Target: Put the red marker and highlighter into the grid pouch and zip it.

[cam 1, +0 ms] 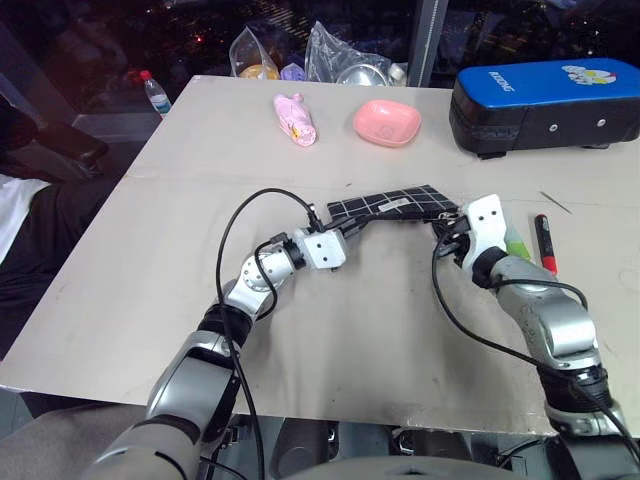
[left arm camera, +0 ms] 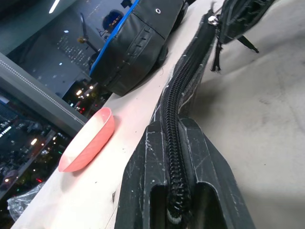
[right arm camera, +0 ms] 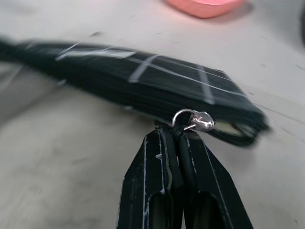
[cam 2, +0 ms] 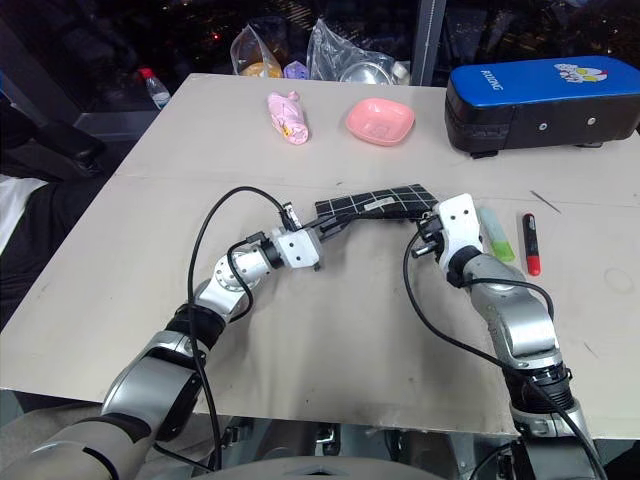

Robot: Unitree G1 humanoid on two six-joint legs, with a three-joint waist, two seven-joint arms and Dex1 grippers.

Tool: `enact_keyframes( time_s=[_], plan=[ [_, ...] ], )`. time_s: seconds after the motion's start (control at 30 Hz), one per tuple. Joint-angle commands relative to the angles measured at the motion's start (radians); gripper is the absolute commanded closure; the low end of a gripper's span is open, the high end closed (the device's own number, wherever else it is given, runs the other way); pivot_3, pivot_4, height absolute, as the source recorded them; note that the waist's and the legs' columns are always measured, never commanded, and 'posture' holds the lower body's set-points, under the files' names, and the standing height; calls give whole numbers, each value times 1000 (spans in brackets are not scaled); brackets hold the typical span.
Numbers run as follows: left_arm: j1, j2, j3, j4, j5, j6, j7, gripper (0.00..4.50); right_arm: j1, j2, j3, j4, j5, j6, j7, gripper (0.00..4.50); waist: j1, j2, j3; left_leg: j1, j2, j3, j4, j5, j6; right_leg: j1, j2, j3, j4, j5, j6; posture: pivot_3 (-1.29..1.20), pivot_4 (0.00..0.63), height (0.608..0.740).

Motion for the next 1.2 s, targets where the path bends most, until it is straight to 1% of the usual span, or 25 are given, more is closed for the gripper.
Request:
enact_keyframes(
  time_s=[0.03, 0.17, 0.3, 0.43, 0.6, 0.83, 1.0, 1.03, 1.13, 1.17, 1.2],
  plan=[
    [-20, -8, -6, -43, 9, -7, 14, 4461, -33, -20, 59, -28, -41, -58, 57, 4500, 0, 0, 0, 0, 0, 0, 0, 0, 0, 0, 0, 0, 0, 0, 0, 0, 150, 688],
    [-20, -11, -21, -54, 25, -15, 12, 4461, -66, -8, 88, -15, -64, -71, 82, 4500, 0, 0, 0, 0, 0, 0, 0, 0, 0, 0, 0, 0, 0, 0, 0, 0, 150, 688],
    [-10, -17, -47, -80, 43, -27, -2, 4461, -124, -14, 149, 6, -110, -93, 130, 4500, 1, 0, 0, 0, 0, 0, 0, 0, 0, 0, 0, 0, 0, 0, 0, 0, 150, 688],
    [-3, -20, -58, -97, 46, -19, 4, 4461, -144, 3, 160, 10, -117, -92, 151, 4500, 2, 0, 0, 0, 0, 0, 0, 0, 0, 0, 0, 0, 0, 0, 0, 0, 150, 688],
    [-11, -28, -61, -90, 53, -13, 13, 4461, -179, -13, 227, 9, -156, -115, 225, 4500, 0, 0, 0, 0, 0, 0, 0, 0, 0, 0, 0, 0, 0, 0, 0, 0, 150, 688],
    [-17, -37, -58, -77, 66, -3, 25, 4461, -189, -46, 289, -22, -181, -145, 335, 4500, 2, 0, 0, 0, 0, 0, 0, 0, 0, 0, 0, 0, 0, 0, 0, 0, 150, 688],
    [-23, -49, -59, -70, 71, 3, 30, 4461, -175, -37, 285, -40, -187, -128, 345, 4500, 2, 0, 0, 0, 0, 0, 0, 0, 0, 0, 0, 0, 0, 0, 0, 0, 150, 688],
    [-25, -50, -58, -68, 71, 4, 31, 4500, -173, -33, 279, -42, -184, -122, 343, 3912, 2, 0, 0, 0, 0, 0, 0, 0, 0, 0, 0, 0, 0, 0, 0, 0, 150, 688],
    [-29, -54, -52, -61, 67, 15, 40, 4500, -142, -55, 236, -85, -152, -85, 364, 2796, 5, 0, 0, 0, 0, 0, 0, 0, 0, 0, 0, -1, 0, 0, 0, 0, 150, 688],
    [-30, -55, -48, -59, 61, 21, 41, 4500, -118, -68, 204, -109, -138, -71, 365, 2173, 5, 0, 0, 0, 0, 0, 0, 0, 0, 0, 0, -1, 0, 0, 0, 0, 150, 688],
    [-29, -56, -42, -60, 53, 29, 40, 4500, -73, -92, 138, -158, -75, -17, 389, 1711, 6, 0, 0, -1, 0, 0, 0, 0, 0, 0, 0, -1, -1, 0, 0, 0, 150, 688]
  ],
)
